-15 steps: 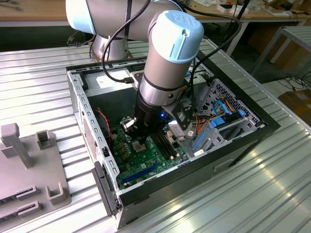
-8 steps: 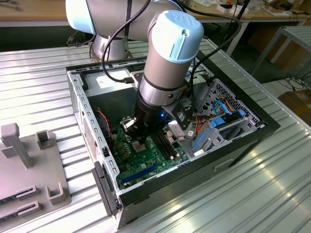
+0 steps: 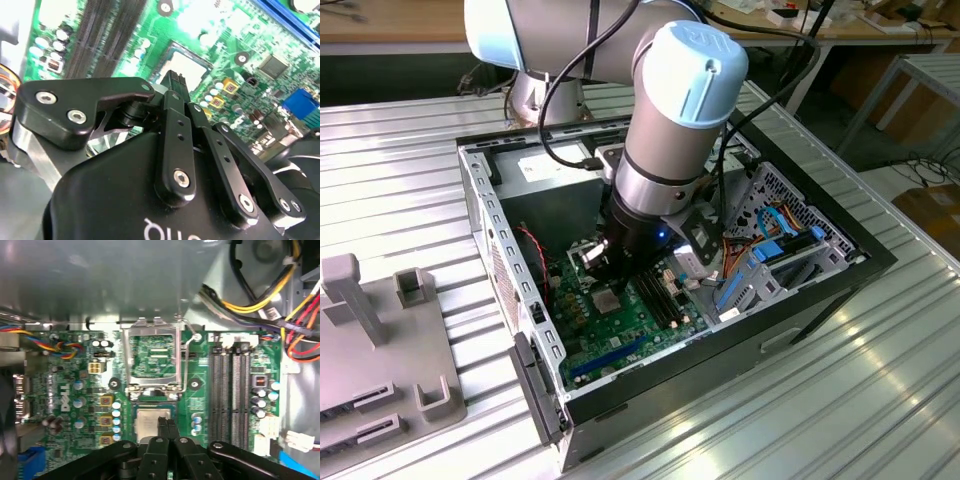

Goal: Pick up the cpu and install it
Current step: 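Close the cpu cover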

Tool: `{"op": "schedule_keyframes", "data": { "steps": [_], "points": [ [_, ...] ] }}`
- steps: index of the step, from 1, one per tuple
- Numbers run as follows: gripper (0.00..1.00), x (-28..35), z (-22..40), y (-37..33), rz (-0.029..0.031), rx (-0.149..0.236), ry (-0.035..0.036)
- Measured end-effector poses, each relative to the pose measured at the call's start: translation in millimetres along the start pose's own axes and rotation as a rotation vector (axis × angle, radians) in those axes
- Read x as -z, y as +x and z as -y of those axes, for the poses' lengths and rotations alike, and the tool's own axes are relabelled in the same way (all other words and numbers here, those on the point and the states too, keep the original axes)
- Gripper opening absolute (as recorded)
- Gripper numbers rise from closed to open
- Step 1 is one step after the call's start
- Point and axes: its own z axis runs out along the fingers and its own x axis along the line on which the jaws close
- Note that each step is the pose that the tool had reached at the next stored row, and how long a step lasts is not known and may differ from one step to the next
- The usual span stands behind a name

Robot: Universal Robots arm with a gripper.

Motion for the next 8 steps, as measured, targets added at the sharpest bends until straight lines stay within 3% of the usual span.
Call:
{"op": "schedule_keyframes", "data": {
  "steps": [2,6,8],
  "points": [
    [0.11,2.2,0.0,-1.0,-0.0014,0.011,0.0008],
    [0.11,15.4,-0.7,-0.8,-0.0036,0.027,0.0013],
    [0.11,16.1,-0.7,-1.1,-0.0047,0.052,0.002]
  ]
}}
